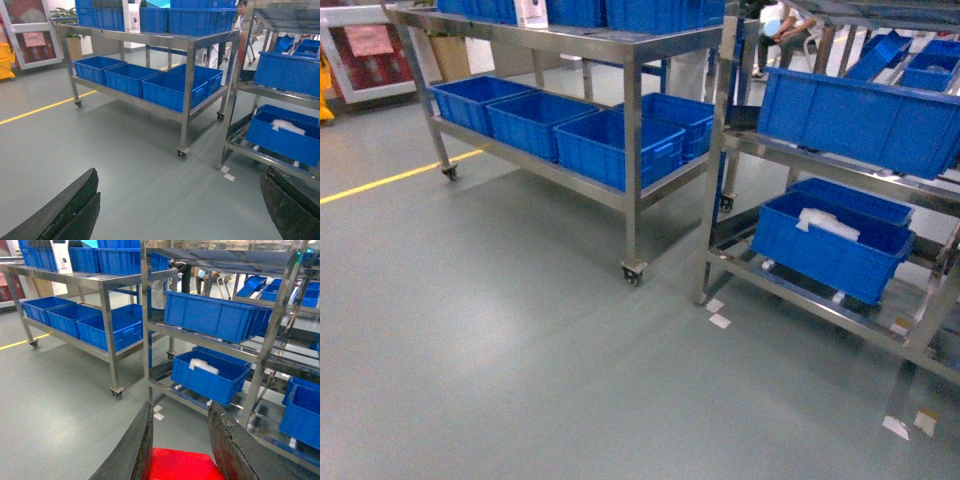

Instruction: Pick red block from blue box to shelf

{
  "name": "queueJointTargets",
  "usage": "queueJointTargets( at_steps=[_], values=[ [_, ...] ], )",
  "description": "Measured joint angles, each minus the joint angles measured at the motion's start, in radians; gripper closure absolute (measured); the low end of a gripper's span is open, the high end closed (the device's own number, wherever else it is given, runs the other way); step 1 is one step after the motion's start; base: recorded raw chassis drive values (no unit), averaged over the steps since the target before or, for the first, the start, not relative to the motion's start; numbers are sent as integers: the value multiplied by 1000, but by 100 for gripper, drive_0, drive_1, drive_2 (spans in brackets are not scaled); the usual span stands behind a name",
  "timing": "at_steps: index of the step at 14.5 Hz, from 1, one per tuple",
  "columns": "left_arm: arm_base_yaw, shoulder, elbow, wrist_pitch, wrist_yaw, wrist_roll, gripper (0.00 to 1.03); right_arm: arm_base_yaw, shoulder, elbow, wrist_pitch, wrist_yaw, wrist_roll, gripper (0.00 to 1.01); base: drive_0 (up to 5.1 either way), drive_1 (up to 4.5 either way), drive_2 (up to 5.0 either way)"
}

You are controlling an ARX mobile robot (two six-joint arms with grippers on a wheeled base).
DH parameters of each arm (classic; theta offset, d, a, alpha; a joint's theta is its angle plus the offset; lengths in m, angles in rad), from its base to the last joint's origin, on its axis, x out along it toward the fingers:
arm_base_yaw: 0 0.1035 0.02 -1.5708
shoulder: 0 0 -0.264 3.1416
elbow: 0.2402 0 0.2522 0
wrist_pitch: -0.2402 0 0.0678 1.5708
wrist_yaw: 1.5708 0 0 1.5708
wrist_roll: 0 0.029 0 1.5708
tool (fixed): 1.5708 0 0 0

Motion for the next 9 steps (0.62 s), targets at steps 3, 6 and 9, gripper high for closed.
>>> queueJointTargets(
  at_steps=[3,6,9],
  values=[
    [0,0,0,0,0,0,5,0,0,0,0,0,0,73,-146,-146,-146],
    [0,0,0,0,0,0,5,0,0,0,0,0,0,73,-152,-152,-152],
    [0,0,0,0,0,0,5,0,0,0,0,0,0,73,-152,-152,-152]
  ],
)
